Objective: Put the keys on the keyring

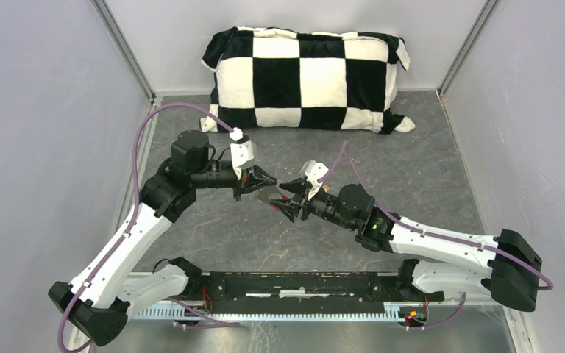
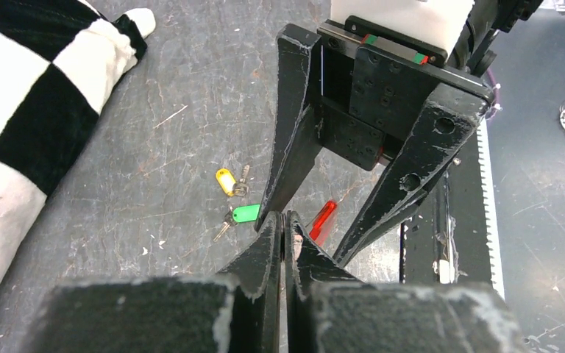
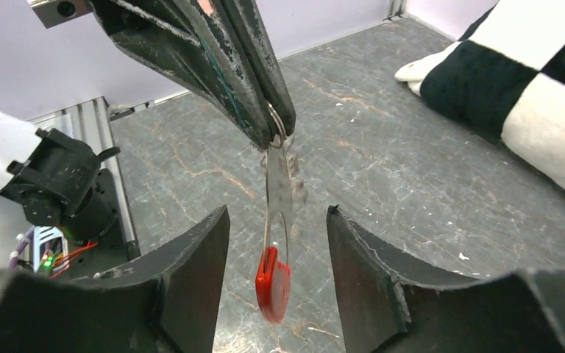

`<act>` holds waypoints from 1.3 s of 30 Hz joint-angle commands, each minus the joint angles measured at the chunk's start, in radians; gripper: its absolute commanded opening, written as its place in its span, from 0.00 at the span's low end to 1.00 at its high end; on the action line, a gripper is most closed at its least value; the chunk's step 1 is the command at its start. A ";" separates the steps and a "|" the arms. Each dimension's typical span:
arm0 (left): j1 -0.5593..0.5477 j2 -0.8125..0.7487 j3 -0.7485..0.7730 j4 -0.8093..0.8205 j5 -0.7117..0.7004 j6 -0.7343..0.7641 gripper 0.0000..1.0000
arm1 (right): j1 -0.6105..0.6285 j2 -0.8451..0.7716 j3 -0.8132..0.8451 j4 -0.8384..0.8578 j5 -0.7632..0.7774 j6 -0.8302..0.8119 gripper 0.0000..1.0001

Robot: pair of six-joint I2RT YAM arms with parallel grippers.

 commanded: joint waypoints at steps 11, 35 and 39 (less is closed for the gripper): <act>-0.006 -0.025 -0.007 0.053 0.040 -0.147 0.20 | 0.046 0.017 -0.031 0.241 0.088 -0.032 0.01; -0.006 -0.282 -0.145 -0.053 0.066 0.478 0.45 | 0.047 -0.046 -0.126 0.358 0.128 0.068 0.00; -0.006 -0.320 -0.196 0.014 0.122 0.683 0.48 | 0.048 -0.035 -0.113 0.365 0.135 0.100 0.00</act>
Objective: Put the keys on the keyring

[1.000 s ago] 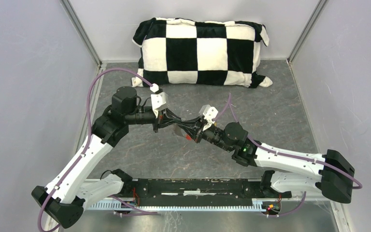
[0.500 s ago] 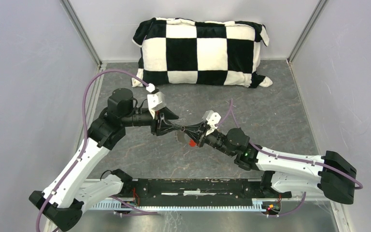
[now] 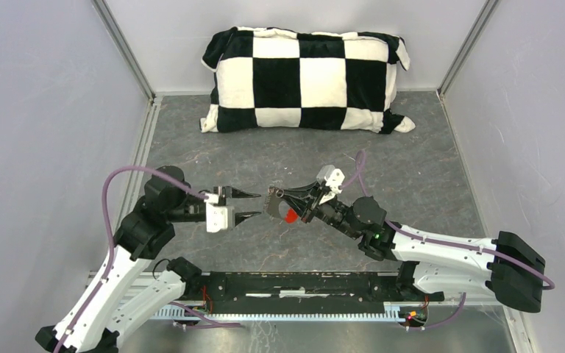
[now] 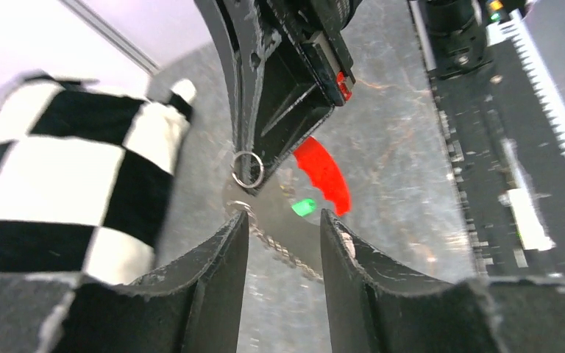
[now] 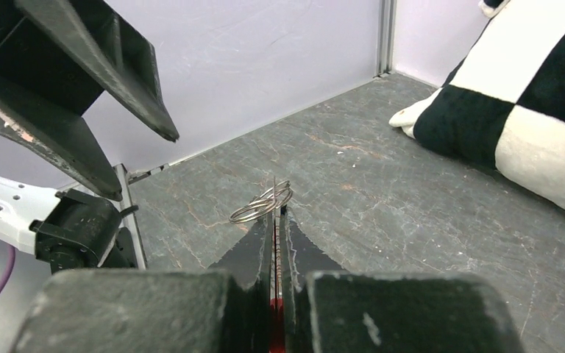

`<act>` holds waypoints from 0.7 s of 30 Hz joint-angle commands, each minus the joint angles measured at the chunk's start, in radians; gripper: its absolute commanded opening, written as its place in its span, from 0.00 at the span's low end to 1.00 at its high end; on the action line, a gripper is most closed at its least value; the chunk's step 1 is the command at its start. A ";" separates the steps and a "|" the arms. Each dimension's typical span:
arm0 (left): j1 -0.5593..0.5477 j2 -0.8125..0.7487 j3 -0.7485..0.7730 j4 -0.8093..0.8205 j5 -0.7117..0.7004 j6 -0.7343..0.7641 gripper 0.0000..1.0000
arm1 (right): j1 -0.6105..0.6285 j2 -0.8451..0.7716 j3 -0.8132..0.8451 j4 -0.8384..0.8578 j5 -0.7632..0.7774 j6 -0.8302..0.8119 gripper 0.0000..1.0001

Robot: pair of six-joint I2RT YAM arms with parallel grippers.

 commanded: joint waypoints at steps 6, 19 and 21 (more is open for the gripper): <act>-0.008 -0.049 -0.094 0.139 0.107 0.534 0.48 | 0.004 0.030 0.051 0.087 0.002 0.090 0.00; -0.017 -0.027 -0.162 0.168 0.100 0.792 0.41 | 0.003 0.081 0.094 0.091 -0.041 0.135 0.00; -0.020 -0.032 -0.183 0.232 0.093 0.769 0.40 | 0.003 0.086 0.099 0.089 -0.048 0.141 0.00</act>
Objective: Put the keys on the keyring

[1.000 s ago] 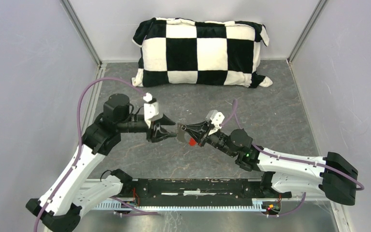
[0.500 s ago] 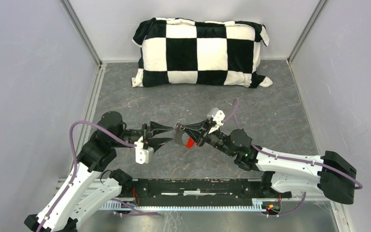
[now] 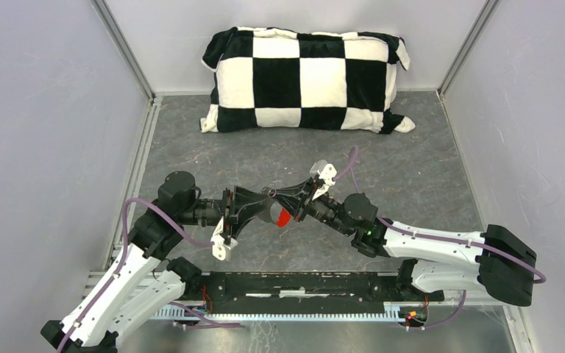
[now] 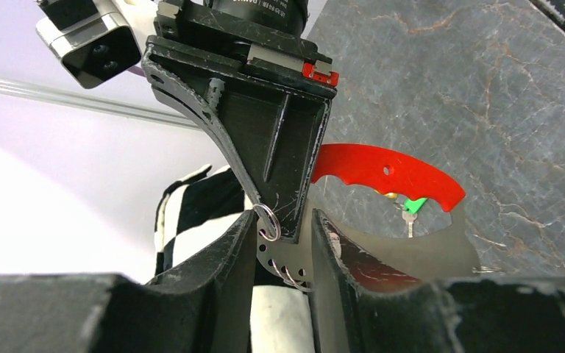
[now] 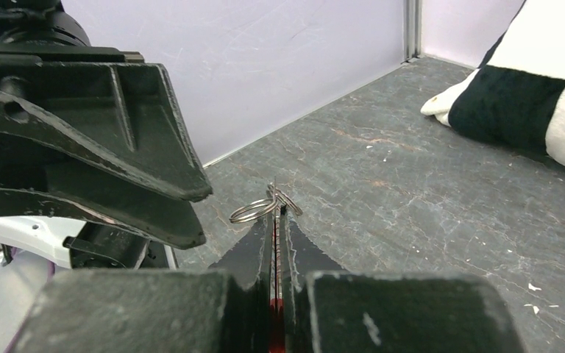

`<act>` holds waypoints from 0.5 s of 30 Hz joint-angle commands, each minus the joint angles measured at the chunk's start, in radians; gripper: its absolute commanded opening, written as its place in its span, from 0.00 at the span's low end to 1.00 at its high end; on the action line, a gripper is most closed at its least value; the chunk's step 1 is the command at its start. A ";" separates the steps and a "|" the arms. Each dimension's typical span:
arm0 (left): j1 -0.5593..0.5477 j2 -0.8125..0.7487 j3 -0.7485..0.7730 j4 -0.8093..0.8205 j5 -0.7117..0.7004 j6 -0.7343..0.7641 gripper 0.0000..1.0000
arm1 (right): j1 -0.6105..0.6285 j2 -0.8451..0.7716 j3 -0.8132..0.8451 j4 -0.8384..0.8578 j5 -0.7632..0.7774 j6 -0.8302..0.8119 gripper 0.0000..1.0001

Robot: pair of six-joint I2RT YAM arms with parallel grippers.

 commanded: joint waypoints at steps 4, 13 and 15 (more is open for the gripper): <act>-0.016 0.005 -0.037 0.151 -0.002 0.035 0.39 | 0.004 0.012 0.065 0.064 -0.030 0.031 0.00; -0.029 0.025 -0.024 0.151 -0.074 0.024 0.30 | 0.009 0.005 0.057 0.051 -0.048 0.025 0.00; -0.028 0.020 -0.020 0.149 -0.092 0.010 0.25 | 0.012 -0.004 0.049 0.046 -0.049 0.018 0.00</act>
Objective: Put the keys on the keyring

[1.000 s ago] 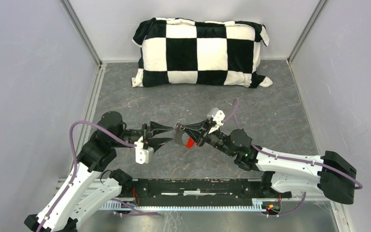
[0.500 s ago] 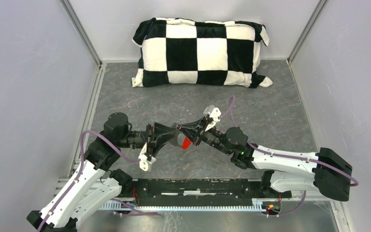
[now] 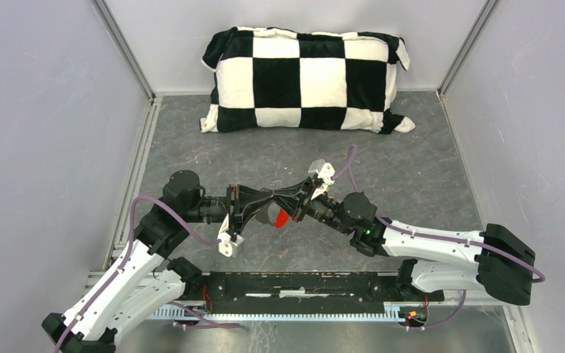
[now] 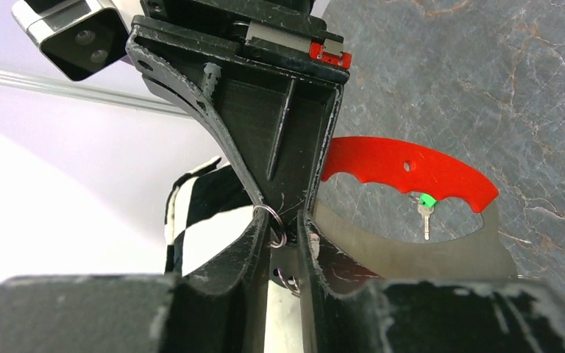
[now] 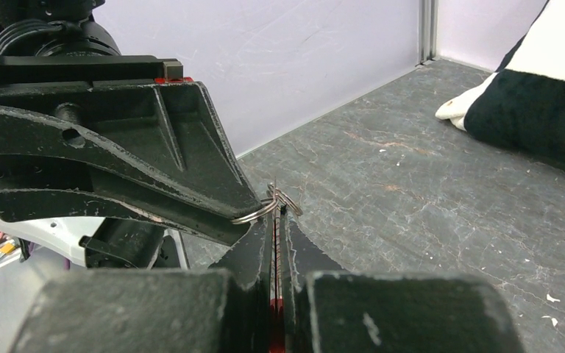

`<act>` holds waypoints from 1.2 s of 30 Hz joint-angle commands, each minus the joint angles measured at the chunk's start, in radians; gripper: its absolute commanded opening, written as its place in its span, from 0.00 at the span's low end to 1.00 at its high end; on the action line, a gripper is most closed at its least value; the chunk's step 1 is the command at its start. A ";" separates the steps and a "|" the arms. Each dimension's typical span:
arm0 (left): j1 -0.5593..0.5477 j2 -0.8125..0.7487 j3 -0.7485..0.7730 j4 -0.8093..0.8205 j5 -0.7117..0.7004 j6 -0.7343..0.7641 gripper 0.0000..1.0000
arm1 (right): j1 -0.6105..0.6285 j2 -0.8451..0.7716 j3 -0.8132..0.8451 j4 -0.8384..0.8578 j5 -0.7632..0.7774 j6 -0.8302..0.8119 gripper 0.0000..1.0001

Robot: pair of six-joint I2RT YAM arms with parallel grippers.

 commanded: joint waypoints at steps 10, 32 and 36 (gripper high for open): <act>-0.003 -0.011 0.044 -0.078 -0.082 0.075 0.20 | 0.012 -0.069 0.005 -0.007 -0.042 -0.048 0.00; -0.003 -0.004 0.057 0.008 -0.019 -0.068 0.09 | 0.028 -0.036 0.039 -0.028 -0.099 -0.057 0.00; -0.003 -0.007 0.057 0.008 -0.019 -0.079 0.04 | 0.032 -0.035 0.044 -0.028 -0.106 -0.057 0.00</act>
